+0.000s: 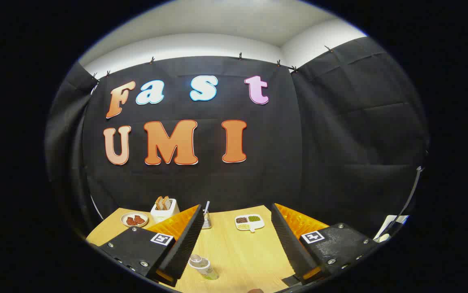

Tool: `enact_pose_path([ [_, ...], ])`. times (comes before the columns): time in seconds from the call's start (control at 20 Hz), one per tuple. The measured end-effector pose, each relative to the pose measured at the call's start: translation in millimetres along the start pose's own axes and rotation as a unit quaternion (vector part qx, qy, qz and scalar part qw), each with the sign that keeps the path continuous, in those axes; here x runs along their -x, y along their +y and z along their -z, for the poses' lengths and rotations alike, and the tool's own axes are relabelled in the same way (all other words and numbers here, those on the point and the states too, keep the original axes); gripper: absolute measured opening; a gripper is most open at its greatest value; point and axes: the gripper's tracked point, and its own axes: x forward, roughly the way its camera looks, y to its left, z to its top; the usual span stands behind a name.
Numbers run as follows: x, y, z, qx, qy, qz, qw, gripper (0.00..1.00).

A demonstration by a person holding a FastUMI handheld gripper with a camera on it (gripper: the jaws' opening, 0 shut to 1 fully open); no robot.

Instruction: Take the bottle from table, then pour the juice into the cup, finally place the bottle on the coaster

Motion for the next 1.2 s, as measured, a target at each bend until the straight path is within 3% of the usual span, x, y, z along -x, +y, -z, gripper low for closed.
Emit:
enact_pose_path([
  [0.6, -12, 27, 14, 0.019, 0.018, -0.030, 0.999, 0.99],
  [1.2, -15, 24, 28, 0.033, 0.022, -0.031, 0.999, 0.99],
])
